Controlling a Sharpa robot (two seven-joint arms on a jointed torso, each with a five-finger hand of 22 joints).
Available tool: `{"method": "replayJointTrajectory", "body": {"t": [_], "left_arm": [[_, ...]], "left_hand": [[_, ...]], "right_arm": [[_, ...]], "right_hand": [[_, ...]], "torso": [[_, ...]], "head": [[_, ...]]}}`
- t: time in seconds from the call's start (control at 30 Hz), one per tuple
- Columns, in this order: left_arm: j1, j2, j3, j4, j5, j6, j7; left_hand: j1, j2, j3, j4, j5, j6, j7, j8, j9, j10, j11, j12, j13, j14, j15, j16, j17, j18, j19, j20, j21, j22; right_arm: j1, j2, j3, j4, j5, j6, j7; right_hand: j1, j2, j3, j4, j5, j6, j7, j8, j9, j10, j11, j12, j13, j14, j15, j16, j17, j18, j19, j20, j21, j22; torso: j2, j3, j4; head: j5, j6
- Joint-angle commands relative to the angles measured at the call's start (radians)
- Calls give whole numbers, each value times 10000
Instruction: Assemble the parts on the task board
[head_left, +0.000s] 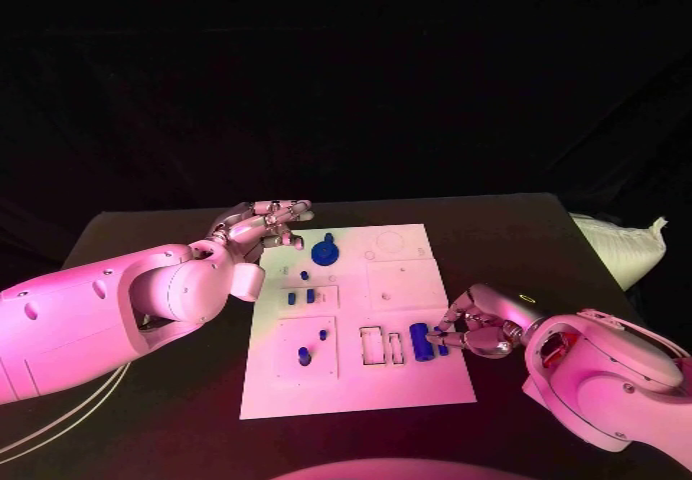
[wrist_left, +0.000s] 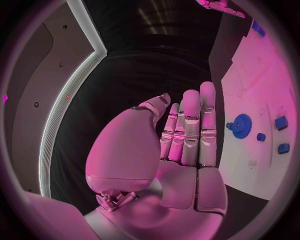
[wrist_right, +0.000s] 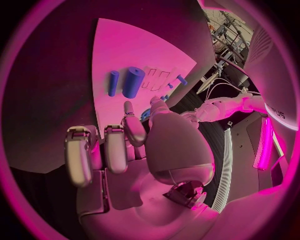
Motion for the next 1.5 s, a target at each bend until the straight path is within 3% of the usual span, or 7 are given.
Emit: {"method": "replayJointTrajectory", "body": {"t": [0.03, 0.83, 1.17, 1.5], "left_arm": [[-11, -6, 2, 16, 34, 199, 37], [-33, -25, -1, 30, 34, 247, 7], [-34, -52, -1, 52, 34, 249, -2], [-34, -62, -1, 54, 34, 259, -25]], "left_hand": [[38, 24, 10, -53, 52, -57, 25, 43, -1, -66, 4, 26, -15, -22, -30, 59, -9, 114, 24, -48, -55, -16], [22, 25, -2, -48, 49, -59, 26, 50, -1, -71, 6, 40, -15, -24, -28, 61, -17, 113, 27, -47, -62, -21], [22, 25, -2, -48, 49, -59, 26, 50, -1, -71, 6, 40, -15, -24, -28, 61, -17, 113, 27, -47, -62, -21], [22, 25, -2, -48, 49, -59, 26, 50, -1, -71, 6, 40, -15, -24, -28, 61, -17, 113, 27, -47, -62, -21]], "right_arm": [[-64, 157, -8, -64, -687, 566, -713], [-301, 1287, -13, -878, -1383, 942, -1027], [-476, 1802, -16, -1459, -1400, 1404, -1082], [-592, 2056, -19, -1685, -1428, 1298, -1140]], "right_hand": [[-77, 52, -107, 2, -72, -72, -4, 57, 28, 80, -32, 796, 1609, 609, 62, 70, 28, -161, 533, 40, 44, 1910], [0, 152, -231, -8, -13, -124, -2, 132, 112, 44, -28, 805, 1696, 610, 68, 91, 70, -161, 529, 48, 45, 1914], [130, 272, -273, -28, 74, -136, -6, 202, 184, 33, -30, 826, 1774, 609, 69, 101, 92, -162, 531, 52, 49, 1922], [415, 485, -294, -55, 159, -67, -39, 351, 327, 35, -56, 850, 1883, 606, 52, 101, 101, -160, 525, 43, 47, 1921]], "torso": [[10, -13, 11], [4, -25, 21], [-8, -25, 16], [-30, -28, 21]], "head": [[2, -7], [89, -102], [156, -174], [163, -155]]}}
